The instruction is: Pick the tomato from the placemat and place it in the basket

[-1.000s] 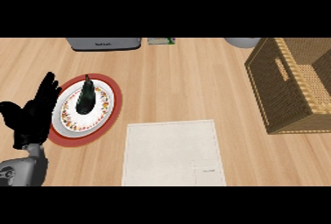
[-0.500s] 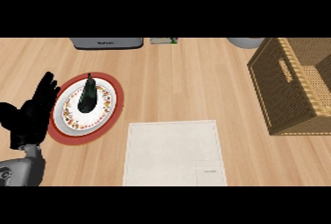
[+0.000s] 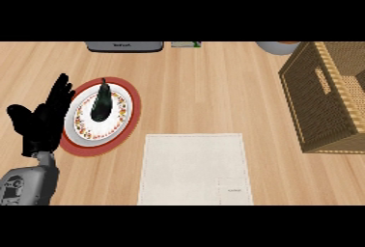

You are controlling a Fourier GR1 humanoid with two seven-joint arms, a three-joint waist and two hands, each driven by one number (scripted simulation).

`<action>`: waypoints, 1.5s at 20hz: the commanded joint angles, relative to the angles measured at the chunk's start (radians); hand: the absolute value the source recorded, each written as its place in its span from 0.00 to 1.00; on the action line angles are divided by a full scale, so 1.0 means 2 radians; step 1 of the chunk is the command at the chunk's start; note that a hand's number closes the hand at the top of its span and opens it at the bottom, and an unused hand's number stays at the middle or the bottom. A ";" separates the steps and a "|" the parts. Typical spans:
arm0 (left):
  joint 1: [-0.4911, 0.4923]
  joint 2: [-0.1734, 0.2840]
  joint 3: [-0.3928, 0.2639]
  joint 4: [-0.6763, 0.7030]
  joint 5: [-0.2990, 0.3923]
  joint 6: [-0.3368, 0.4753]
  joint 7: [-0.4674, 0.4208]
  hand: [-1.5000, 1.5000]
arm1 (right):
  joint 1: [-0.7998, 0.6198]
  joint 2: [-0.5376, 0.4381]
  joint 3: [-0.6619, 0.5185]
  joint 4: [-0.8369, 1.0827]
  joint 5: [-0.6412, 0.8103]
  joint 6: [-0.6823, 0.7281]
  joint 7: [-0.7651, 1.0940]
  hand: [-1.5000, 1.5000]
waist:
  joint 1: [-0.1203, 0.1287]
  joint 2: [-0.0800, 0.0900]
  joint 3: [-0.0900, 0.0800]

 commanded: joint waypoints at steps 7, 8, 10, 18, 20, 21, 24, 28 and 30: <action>0.014 -0.014 -0.011 -0.010 -0.009 0.003 -0.005 0.50 | -0.223 -0.029 0.000 0.090 -0.013 -0.009 0.173 1.00 | 0.009 0.001 0.000; 0.010 0.012 0.014 -0.013 0.019 -0.024 0.009 0.50 | -0.232 -0.007 0.028 0.133 0.011 0.006 0.140 1.00 | 0.010 0.001 0.001; 0.012 -0.007 0.000 0.040 -0.005 -0.013 -0.055 0.50 | -0.284 -0.007 0.054 0.148 0.017 0.006 0.177 1.00 | 0.010 0.002 0.000; -0.004 -0.003 0.000 -0.009 -0.004 -0.004 0.006 0.50 | -0.379 0.070 0.128 0.311 0.118 0.044 0.161 1.00 | 0.010 0.001 0.001; -0.023 -0.014 -0.007 0.013 -0.020 0.015 0.011 0.50 | -0.361 0.083 0.109 0.322 0.129 0.060 0.143 1.00 | 0.001 0.000 0.001; 0.010 -0.017 -0.011 -0.016 -0.009 0.002 0.008 0.50 | -0.419 0.080 0.106 0.357 0.125 0.084 0.166 1.00 | 0.007 0.000 0.001; 0.003 0.010 0.011 -0.006 0.007 -0.022 0.008 0.50 | -0.418 0.115 0.113 0.402 0.158 0.091 0.138 1.00 | 0.005 0.000 0.001; -0.001 -0.004 0.001 -0.021 -0.005 -0.005 0.017 0.50 | -0.472 0.120 0.075 0.497 0.156 0.158 0.098 1.00 | 0.005 0.000 0.001; 0.011 -0.018 -0.011 -0.030 -0.016 0.007 0.018 0.50 | -0.479 0.132 0.054 0.489 0.126 0.178 0.116 1.00 | 0.003 -0.001 0.001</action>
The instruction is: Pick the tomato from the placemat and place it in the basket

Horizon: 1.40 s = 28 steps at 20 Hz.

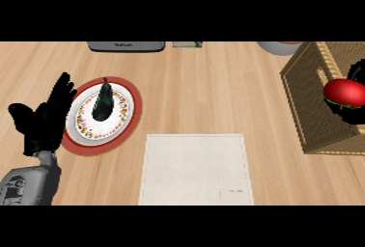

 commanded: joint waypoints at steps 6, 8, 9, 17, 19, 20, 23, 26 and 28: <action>-0.004 0.006 0.009 0.017 0.006 -0.010 -0.012 0.50 | -0.028 -0.084 0.003 0.023 0.172 0.000 -0.141 1.00 | 0.006 0.002 0.000; -0.014 0.014 0.013 0.024 0.015 -0.022 -0.016 0.50 | -0.036 -0.075 0.022 0.019 0.223 -0.044 -0.165 1.00 | 0.008 0.004 0.000; 0.031 0.011 0.009 -0.003 0.015 -0.027 -0.022 0.50 | -0.014 -0.063 0.021 0.024 0.240 -0.074 -0.190 1.00 | 0.012 -0.001 0.001; -0.004 0.001 0.007 0.015 0.005 -0.011 -0.022 0.50 | -0.071 0.003 0.026 0.119 0.342 -0.125 -0.236 1.00 | -0.001 0.000 0.000; 0.006 -0.002 0.009 0.031 0.004 -0.012 -0.041 0.50 | -0.118 0.017 0.024 0.180 0.353 -0.110 -0.244 1.00 | 0.002 0.001 0.000; -0.022 0.027 0.031 0.019 0.022 -0.026 0.009 0.50 | -0.099 0.017 0.018 0.149 0.359 -0.109 -0.227 1.00 | -0.001 0.000 0.000; -0.003 0.004 0.010 0.029 0.000 -0.011 -0.023 0.50 | -0.120 0.012 0.021 0.165 0.381 -0.076 -0.206 1.00 | -0.002 0.000 0.000; -0.005 0.002 0.008 0.032 -0.003 -0.010 -0.020 0.50 | -0.141 0.000 0.032 0.231 0.406 -0.059 -0.230 1.00 | 0.001 0.001 0.000; -0.002 0.005 0.004 0.009 -0.001 -0.013 -0.009 0.50 | -0.146 -0.001 0.045 0.249 0.421 -0.039 -0.228 1.00 | 0.003 0.001 0.000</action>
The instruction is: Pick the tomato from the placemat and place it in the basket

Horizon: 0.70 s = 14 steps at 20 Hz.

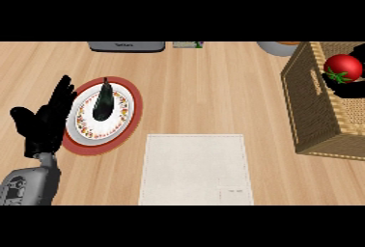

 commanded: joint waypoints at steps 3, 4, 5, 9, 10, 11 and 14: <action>0.009 0.005 0.006 -0.012 0.010 -0.010 0.002 0.50 | -0.035 0.022 0.007 0.079 0.048 0.023 -0.014 1.00 | 0.002 0.002 0.002; -0.010 -0.011 -0.015 -0.036 -0.011 0.016 0.039 0.50 | -0.001 0.033 0.014 0.074 0.056 -0.005 -0.021 1.00 | 0.000 0.002 0.003; 0.029 -0.035 -0.035 -0.039 -0.027 0.026 -0.001 0.50 | -0.034 0.017 -0.002 0.117 0.055 0.006 -0.046 1.00 | 0.004 0.003 0.003; -0.003 0.014 0.014 -0.024 0.018 -0.017 0.025 0.50 | -0.046 0.046 -0.020 0.139 0.072 -0.015 -0.056 1.00 | 0.001 0.003 0.003; -0.009 0.017 0.015 -0.023 0.011 -0.010 0.037 0.50 | -0.039 0.054 -0.014 0.103 0.082 -0.010 -0.031 1.00 | -0.002 0.002 0.002; -0.006 -0.003 -0.001 -0.019 -0.006 0.008 0.014 0.50 | -0.039 0.037 -0.030 0.189 0.077 -0.042 -0.099 1.00 | 0.003 0.004 0.003; 0.004 0.000 0.007 0.006 -0.003 -0.001 -0.015 0.50 | -0.052 0.032 -0.037 0.185 0.093 -0.031 -0.100 1.00 | -0.001 0.003 0.003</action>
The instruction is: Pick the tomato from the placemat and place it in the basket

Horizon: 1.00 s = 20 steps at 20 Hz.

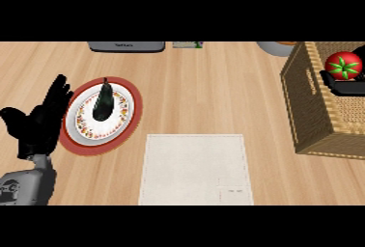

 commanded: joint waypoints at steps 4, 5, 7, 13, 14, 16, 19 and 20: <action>0.008 0.002 -0.004 0.006 -0.003 -0.012 -0.020 0.50 | -0.031 0.028 0.001 0.086 0.059 -0.046 -0.008 1.00 | 0.003 0.004 0.003; 0.023 0.000 0.001 -0.013 0.000 -0.005 -0.005 0.50 | -0.015 0.029 -0.002 0.057 0.058 -0.045 0.007 1.00 | 0.000 0.002 0.003; -0.050 0.003 0.005 0.053 -0.004 0.002 0.002 0.50 | -0.059 0.029 -0.008 0.109 0.064 -0.044 -0.013 1.00 | 0.001 0.005 0.003; -0.019 0.002 0.001 0.019 -0.008 0.002 -0.003 0.50 | -0.064 0.029 -0.007 0.146 0.092 -0.044 -0.024 1.00 | 0.005 0.005 0.003; -0.023 -0.003 0.005 0.043 -0.007 0.005 -0.024 0.50 | -0.059 0.028 -0.005 0.136 0.093 -0.033 -0.021 1.00 | 0.001 0.004 0.003; 0.000 -0.006 -0.003 -0.003 -0.004 0.002 0.004 0.50 | -0.037 0.036 -0.005 0.134 0.096 -0.043 -0.022 1.00 | 0.000 0.003 0.003; -0.022 -0.013 -0.006 0.032 -0.018 0.016 -0.015 0.50 | -0.064 0.038 -0.006 0.176 0.109 -0.042 -0.026 1.00 | 0.003 0.005 0.003; -0.025 -0.022 -0.016 0.019 -0.022 0.022 0.000 0.50 | -0.059 0.030 -0.015 0.180 0.102 -0.045 -0.044 1.00 | 0.002 0.005 0.003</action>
